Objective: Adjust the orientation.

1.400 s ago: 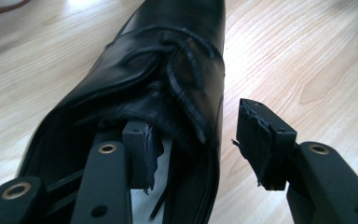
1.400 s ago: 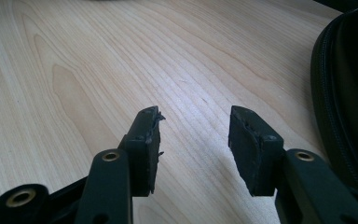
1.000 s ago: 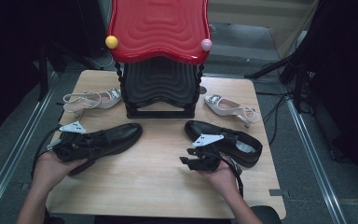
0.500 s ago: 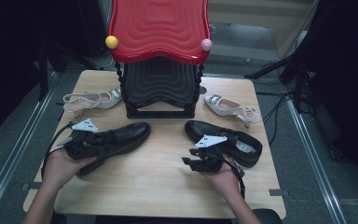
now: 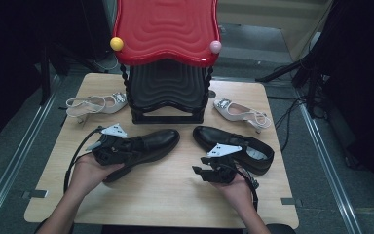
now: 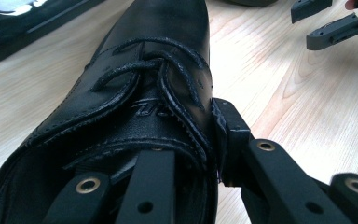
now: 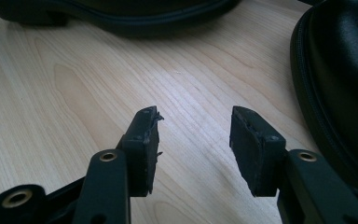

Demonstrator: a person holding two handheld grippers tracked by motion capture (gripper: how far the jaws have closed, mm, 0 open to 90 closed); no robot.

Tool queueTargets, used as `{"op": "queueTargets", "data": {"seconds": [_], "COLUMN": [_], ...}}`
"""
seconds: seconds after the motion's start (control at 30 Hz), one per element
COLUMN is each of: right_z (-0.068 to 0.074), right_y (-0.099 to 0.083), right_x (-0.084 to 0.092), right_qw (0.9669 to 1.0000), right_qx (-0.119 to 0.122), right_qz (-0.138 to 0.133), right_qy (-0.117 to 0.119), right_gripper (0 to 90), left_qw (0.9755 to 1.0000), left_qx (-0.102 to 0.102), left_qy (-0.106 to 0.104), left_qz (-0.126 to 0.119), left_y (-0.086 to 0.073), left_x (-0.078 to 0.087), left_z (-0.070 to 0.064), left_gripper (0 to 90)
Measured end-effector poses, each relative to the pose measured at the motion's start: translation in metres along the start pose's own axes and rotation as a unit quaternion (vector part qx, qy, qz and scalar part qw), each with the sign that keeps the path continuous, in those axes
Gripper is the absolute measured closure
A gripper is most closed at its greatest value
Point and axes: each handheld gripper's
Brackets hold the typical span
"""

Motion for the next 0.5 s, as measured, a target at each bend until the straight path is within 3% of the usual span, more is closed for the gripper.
{"op": "queueTargets", "data": {"seconds": [0.27,0.4,0.5], "right_z": [0.002,0.003,0.004], "right_y": [0.0,0.001,0.002], "right_x": [0.0,0.0,0.0], "right_qw": [1.0,1.0,1.0], "right_qx": [-0.001,0.004,0.004], "right_qz": [-0.002,-0.002,-0.006], "right_qy": [0.001,0.001,0.004], "right_gripper": [52.8,52.8,52.8], "left_qw": [0.9998,0.9999,1.0], "left_qx": [0.015,-0.008,0.002], "left_qy": [-0.013,0.011,0.004], "left_qz": [-0.007,0.009,0.007], "left_y": [0.009,0.018,0.021], "left_x": [-0.014,-0.022,-0.027], "left_z": [-0.011,-0.02,-0.023], "left_gripper": [79.4,79.3,79.5]}}
Point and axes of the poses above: each handheld gripper's, and its own axes: x roughly backward along the jaws, y roughly out of its top, z roughly to its left, and after that the axes turned 4 degrees about z, right-handed
